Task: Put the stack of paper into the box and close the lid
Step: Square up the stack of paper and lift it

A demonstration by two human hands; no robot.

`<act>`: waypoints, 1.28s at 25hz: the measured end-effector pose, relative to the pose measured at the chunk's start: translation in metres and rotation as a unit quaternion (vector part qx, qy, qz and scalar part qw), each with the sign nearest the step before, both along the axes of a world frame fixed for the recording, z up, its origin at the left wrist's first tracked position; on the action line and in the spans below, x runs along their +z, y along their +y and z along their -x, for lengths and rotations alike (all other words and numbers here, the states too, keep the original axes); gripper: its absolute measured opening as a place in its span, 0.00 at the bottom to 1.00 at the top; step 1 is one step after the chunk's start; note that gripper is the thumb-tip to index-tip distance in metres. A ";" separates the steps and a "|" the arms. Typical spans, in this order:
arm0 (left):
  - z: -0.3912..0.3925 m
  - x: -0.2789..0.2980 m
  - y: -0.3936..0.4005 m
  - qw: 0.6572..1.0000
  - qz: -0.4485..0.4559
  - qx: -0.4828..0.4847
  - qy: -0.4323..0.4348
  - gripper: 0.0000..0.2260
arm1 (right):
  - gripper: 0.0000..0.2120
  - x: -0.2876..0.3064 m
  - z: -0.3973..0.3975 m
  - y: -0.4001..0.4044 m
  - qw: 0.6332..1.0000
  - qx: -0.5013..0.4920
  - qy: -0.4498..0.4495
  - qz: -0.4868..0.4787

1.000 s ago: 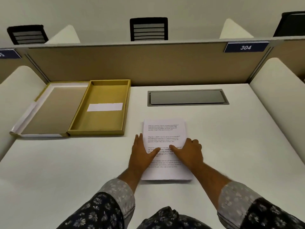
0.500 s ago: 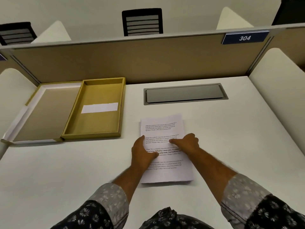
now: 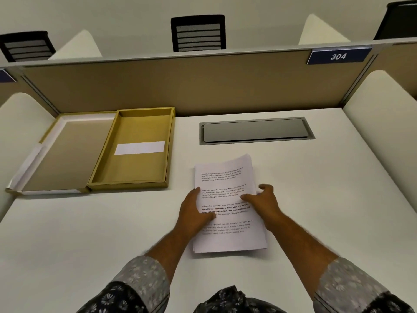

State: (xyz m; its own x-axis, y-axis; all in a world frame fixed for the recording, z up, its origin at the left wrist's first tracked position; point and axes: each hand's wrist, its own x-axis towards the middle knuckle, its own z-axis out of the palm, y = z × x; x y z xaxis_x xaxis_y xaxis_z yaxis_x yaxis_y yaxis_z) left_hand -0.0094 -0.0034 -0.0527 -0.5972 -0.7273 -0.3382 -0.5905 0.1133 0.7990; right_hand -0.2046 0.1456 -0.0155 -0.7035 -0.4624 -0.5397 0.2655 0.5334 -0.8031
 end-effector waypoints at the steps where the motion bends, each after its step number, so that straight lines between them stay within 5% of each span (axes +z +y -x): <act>1: 0.000 0.000 0.000 1.000 -0.001 0.000 0.003 0.49 | 0.29 -0.002 0.002 0.004 0.999 0.016 -0.042 0.005; 7: 0.000 0.001 -0.001 0.999 -0.026 0.009 0.031 0.46 | 0.21 0.002 -0.005 0.011 0.991 0.128 -0.016 0.032; 13: -0.020 0.011 -0.004 0.966 -0.187 0.099 0.151 0.44 | 0.17 0.015 -0.029 0.037 0.983 0.102 0.058 0.138; 17: -0.022 0.031 0.000 0.925 -0.297 0.084 0.223 0.32 | 0.16 0.034 -0.039 0.052 0.970 0.094 0.074 0.210; 25: -0.011 0.082 0.032 0.954 -0.073 0.084 0.279 0.17 | 0.23 0.040 -0.051 0.071 0.949 0.051 0.171 0.261; 32: -0.018 0.053 0.048 0.972 -0.080 0.060 0.210 0.16 | 0.24 0.021 -0.040 0.073 0.960 0.099 0.163 0.204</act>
